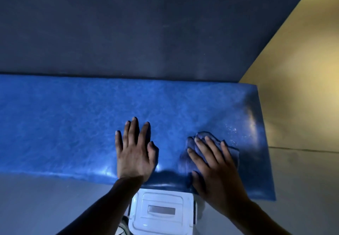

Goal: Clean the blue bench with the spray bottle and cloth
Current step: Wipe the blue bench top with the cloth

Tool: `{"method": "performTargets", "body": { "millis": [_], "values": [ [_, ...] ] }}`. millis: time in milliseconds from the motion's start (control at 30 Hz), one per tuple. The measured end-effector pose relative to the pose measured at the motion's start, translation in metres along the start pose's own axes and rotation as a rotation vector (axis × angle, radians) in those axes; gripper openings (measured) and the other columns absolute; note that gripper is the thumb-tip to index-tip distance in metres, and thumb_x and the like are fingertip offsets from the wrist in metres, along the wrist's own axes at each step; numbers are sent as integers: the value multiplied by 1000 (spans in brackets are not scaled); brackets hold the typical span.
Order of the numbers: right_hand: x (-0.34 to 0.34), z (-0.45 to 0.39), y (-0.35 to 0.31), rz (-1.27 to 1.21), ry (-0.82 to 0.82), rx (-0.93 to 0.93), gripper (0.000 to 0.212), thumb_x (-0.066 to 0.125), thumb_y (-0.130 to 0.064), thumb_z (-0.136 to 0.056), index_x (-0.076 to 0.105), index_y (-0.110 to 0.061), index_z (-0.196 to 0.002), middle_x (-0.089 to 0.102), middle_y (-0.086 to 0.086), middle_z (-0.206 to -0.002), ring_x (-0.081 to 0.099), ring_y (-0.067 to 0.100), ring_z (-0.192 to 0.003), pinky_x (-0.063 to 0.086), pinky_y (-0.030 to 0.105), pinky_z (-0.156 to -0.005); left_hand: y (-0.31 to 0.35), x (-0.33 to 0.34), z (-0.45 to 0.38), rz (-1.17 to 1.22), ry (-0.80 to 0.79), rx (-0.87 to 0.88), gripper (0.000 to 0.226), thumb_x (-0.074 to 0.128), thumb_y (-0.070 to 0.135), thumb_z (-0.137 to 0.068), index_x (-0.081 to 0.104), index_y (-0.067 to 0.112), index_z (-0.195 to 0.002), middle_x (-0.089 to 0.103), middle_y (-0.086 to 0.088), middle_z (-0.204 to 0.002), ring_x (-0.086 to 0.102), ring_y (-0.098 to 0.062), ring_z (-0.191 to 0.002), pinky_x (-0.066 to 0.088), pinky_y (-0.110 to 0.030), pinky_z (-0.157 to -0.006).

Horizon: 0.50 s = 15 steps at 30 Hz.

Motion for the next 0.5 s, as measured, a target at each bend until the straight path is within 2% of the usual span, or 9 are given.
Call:
{"method": "performTargets", "body": {
  "millis": [167,267,400,500],
  "values": [
    [-10,29,42,23,-115,-309,64,61,-36,-83,56,-24,-146,31,4,-168,25,29,-156,28,60,-120,23,-2,4,75,-17,-29,65,33,40,-94,39,22,-156,26,-13,-170,19,-32,-159,13,-62,-126],
    [-21,22,64,91,-146,-387,67,61,-39,-83,53,-27,-148,30,5,-168,26,29,-156,28,57,-121,86,6,12,102,-28,105,63,36,38,-94,43,21,-155,28,-13,-169,22,-33,-158,18,-63,-125],
    [-20,-1,81,139,-210,-352,74,59,-39,-79,47,-32,-151,26,3,-170,22,26,-158,25,53,-124,121,19,20,32,-37,115,67,39,36,-93,37,22,-158,20,-12,-172,15,-29,-161,15,-60,-127],
    [-20,-29,87,113,-150,-197,70,53,-36,-81,50,-31,-150,29,3,-169,24,24,-157,28,53,-122,117,21,19,12,-24,111,68,40,35,-91,41,21,-157,23,-12,-171,17,-28,-160,16,-59,-127]
  ]
}}
Point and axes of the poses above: each hand's wrist, its own z-axis away from the middle knuckle, its own x-axis out of the palm, y = z × x, the point moved 4 cm from there along -z, towards the middle knuckle
